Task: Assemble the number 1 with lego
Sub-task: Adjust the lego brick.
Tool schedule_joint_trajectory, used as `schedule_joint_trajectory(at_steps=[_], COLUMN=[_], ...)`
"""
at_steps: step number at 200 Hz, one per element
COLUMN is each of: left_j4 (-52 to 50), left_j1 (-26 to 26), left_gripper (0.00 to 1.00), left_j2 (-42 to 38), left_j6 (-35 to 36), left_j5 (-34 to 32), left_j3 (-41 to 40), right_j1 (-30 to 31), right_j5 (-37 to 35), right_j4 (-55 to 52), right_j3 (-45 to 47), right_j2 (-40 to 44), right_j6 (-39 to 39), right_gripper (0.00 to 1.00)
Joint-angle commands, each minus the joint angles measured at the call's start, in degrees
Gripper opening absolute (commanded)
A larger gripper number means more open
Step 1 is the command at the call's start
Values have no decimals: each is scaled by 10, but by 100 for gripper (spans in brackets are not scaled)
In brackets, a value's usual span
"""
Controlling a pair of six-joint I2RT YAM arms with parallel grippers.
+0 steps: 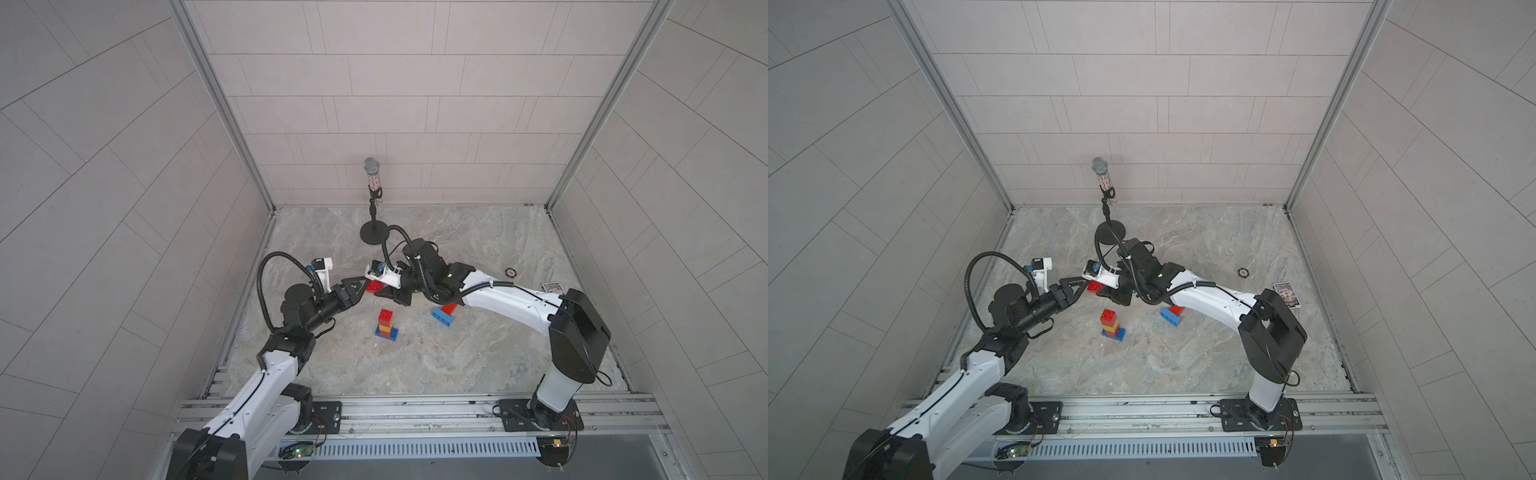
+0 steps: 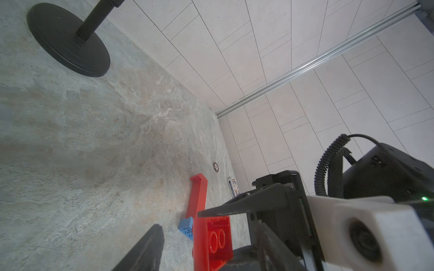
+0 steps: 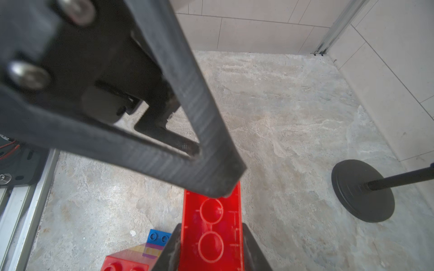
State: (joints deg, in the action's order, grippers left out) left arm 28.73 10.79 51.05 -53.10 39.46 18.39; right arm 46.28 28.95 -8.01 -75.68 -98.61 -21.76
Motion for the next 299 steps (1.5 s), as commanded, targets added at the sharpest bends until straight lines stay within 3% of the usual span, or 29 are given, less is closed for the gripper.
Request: schedule_joint_trajectory(at_steps=[1,116,136,152,181,185,193,200,221,237,244,269,287,299], left_j4=[63,161,182,194,210,212,215,215,194,120,82,9,49,87], left_j1=[3,3,3,3,3,3,3,3,3,7,11,20,22,21], left_gripper=[63,26,15,0,0,0,0,0,0,0,0,0,0,0], left_j2=[13,84,99,113,132,134,138,140,132,107,93,55,50,58], left_j6=[-18,-63,-72,-74,-73,-72,-68,-62,-18,61,102,240,285,306], left_j5=[18,56,67,75,86,86,86,86,63,4,-24,-100,-126,-133], left_j3=[-9,-13,-14,-13,-13,-13,-13,-13,-11,-3,3,26,21,17], right_j1=[0,4,4,4,4,4,4,4,1,-13,-20,-49,-75,-100], right_j5=[25,23,15,6,-14,-17,-26,-35,-63,-51,-45,-25,22,90], right_j4=[-1,-29,-40,-46,-55,-57,-61,-70,-104,-120,-126,-140,-137,-136], right_j3=[-17,-58,-67,-72,-81,-84,-90,-98,-127,-127,-121,-81,-58,-63], right_j2=[2,-36,-42,-45,-50,-51,-54,-58,-67,-60,-51,-10,18,20], right_j6=[2,0,-4,-7,-7,-5,1,7,28,53,65,104,166,240], right_gripper=[0,0,0,0,0,13,51,65,79,84,100,99,99,99])
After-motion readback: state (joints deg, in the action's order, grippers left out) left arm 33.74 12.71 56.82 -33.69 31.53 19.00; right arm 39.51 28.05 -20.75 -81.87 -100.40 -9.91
